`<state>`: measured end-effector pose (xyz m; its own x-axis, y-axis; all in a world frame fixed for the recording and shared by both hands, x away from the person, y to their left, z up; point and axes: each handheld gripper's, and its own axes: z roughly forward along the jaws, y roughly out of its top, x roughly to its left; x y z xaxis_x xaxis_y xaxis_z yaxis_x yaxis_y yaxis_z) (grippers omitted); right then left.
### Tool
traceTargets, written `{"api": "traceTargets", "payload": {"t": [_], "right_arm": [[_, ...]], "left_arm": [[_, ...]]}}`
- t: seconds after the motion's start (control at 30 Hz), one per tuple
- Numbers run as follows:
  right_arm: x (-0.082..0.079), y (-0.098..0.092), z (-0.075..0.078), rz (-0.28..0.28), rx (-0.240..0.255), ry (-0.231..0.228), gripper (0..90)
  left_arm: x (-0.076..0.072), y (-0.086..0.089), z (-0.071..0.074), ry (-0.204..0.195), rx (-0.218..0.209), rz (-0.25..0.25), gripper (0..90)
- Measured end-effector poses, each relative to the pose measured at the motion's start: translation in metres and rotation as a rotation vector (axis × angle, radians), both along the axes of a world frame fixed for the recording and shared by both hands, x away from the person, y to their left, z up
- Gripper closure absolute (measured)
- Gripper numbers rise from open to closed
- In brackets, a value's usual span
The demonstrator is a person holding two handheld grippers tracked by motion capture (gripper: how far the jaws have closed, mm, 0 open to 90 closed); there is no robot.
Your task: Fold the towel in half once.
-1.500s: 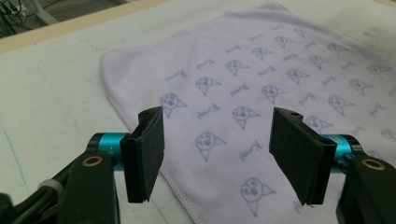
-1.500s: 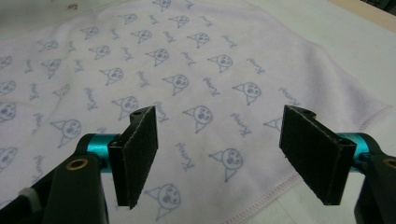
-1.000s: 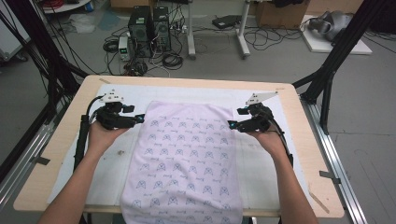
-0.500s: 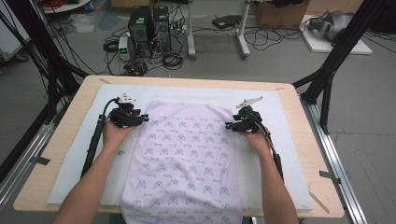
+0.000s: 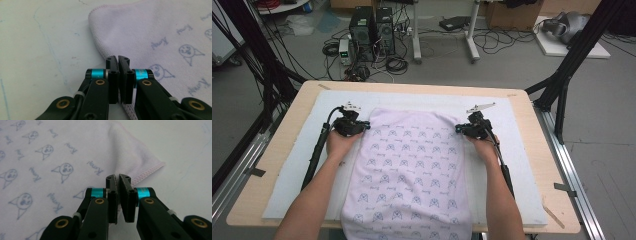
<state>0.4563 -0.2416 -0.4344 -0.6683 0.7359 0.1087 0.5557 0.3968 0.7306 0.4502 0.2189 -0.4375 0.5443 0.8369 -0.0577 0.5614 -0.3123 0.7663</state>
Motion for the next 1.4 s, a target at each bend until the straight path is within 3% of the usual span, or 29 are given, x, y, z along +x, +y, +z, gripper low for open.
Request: {"api": "traceTargets", "payload": {"t": [0.17, 0.23, 0.4, 0.57, 0.67, 0.77, 0.87, 0.93, 1.0, 1.07, 1.17, 1.2, 1.23, 1.3, 1.37, 1.4], "right_arm": [[-0.006, -0.006, 0.024, 0.033, 0.029, -0.046, 85.7], [-0.013, -0.011, 0.037, 0.044, 0.071, -0.066, 85.7], [-0.044, -0.014, 0.058, 0.113, 0.085, -0.077, 85.6], [-0.086, -0.017, 0.053, 0.174, 0.091, -0.079, 85.5], [-0.111, -0.019, 0.037, 0.219, 0.083, -0.032, 82.6], [-0.126, -0.024, 0.028, 0.229, 0.051, -0.007, 70.9], [-0.129, -0.029, 0.030, 0.211, 0.090, -0.016, 62.8], [-0.124, -0.028, 0.033, 0.184, 0.083, -0.033, 58.5], [-0.117, -0.022, 0.032, 0.175, 0.081, -0.036, 51.8], [-0.109, -0.016, 0.027, 0.169, 0.072, -0.016, 48.9], [-0.095, -0.008, 0.014, 0.153, 0.049, 0.024, 45.3], [-0.091, -0.006, 0.010, 0.150, 0.043, 0.036, 44.9], [-0.088, -0.004, 0.006, 0.150, 0.039, 0.049, 45.6], [-0.085, -0.001, 0.001, 0.173, 0.027, 0.075, 56.5], [-0.085, -0.001, 0.002, 0.192, 0.020, 0.065, 71.1], [-0.086, -0.001, 0.004, 0.201, 0.027, 0.050, 73.9]], "left_arm": [[-0.013, 0.008, 0.023, -0.069, -0.044, -0.039, 86.8], [-0.024, 0.011, 0.036, -0.097, -0.026, -0.072, 86.8], [-0.061, 0.015, 0.055, -0.155, -0.034, -0.126, 86.8], [-0.114, 0.021, 0.043, -0.150, -0.008, -0.185, 86.7], [-0.141, 0.027, 0.030, -0.124, -0.016, -0.231, 85.4], [-0.156, 0.031, 0.025, -0.115, -0.003, -0.235, 67.6], [-0.153, 0.033, 0.031, -0.125, -0.007, -0.219, 55.1], [-0.144, 0.031, 0.034, -0.127, -0.034, -0.203, 50.3], [-0.133, 0.027, 0.034, -0.126, -0.035, -0.195, 48.9], [-0.121, 0.023, 0.027, -0.096, -0.054, -0.188, 45.4], [-0.104, 0.015, 0.016, -0.036, -0.045, -0.181, 42.7], [-0.100, 0.014, 0.013, -0.018, -0.052, -0.197, 44.9], [-0.097, 0.012, 0.010, -0.013, -0.055, -0.214, 52.8], [-0.095, 0.009, 0.007, -0.024, -0.021, -0.225, 68.7], [-0.096, 0.010, 0.009, -0.038, -0.037, -0.229, 82.6], [-0.097, 0.011, 0.010, -0.048, -0.040, -0.226, 84.5]]}}
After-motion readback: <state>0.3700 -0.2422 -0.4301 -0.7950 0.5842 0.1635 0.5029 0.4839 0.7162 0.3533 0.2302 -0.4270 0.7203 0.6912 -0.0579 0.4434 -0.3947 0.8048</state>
